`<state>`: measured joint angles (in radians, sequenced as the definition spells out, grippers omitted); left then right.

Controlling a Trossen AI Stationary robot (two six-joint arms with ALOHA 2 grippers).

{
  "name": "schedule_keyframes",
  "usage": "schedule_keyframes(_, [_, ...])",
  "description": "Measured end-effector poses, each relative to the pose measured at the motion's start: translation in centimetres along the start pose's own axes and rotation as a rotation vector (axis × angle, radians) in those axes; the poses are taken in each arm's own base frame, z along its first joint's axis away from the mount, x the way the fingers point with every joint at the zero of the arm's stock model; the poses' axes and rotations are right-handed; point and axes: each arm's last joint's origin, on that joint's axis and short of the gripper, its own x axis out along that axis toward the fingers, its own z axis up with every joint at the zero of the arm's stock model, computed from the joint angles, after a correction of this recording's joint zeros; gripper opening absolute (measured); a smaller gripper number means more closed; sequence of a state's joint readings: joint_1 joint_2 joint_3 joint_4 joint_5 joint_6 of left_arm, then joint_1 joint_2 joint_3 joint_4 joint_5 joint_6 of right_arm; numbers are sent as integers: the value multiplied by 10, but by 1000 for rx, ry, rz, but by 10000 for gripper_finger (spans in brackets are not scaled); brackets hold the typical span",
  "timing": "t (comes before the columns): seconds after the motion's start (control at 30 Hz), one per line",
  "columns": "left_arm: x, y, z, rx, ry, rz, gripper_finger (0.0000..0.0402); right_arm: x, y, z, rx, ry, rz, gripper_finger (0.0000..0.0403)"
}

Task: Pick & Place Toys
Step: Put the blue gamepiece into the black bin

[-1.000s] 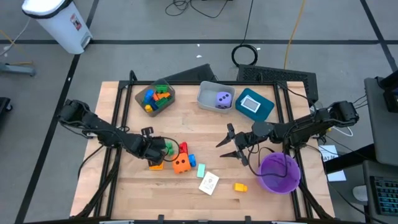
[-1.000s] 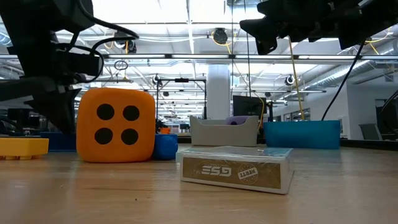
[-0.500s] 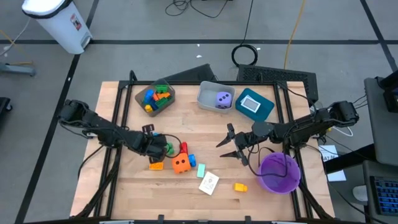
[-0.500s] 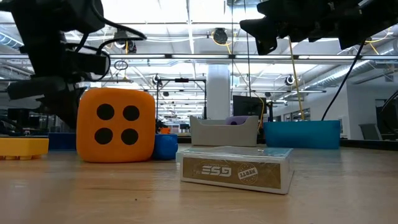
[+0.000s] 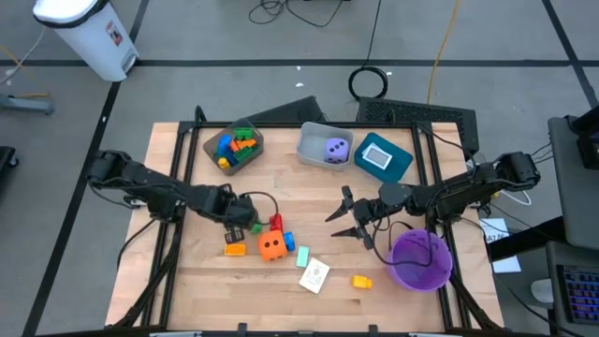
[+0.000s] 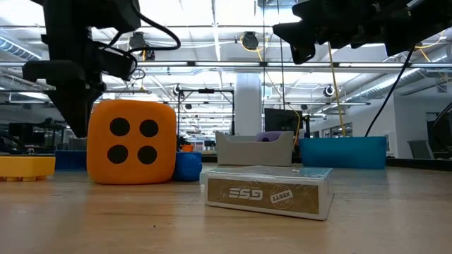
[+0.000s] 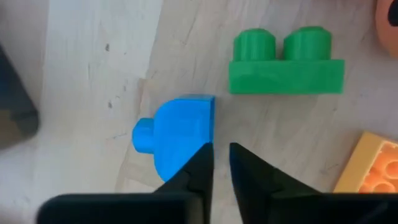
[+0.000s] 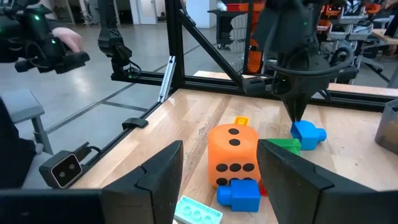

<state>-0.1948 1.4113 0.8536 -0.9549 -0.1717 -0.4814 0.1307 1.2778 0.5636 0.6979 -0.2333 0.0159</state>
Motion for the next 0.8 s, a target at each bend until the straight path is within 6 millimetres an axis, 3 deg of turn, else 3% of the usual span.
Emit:
schedule_keyframes(0.53, [6,32,11,-21,38,10,255,0,0,-4,35,37,0,196])
schedule_keyframes(0.8, [7,38,13,6,50,12,328,0,0,-4,34,37,0,196])
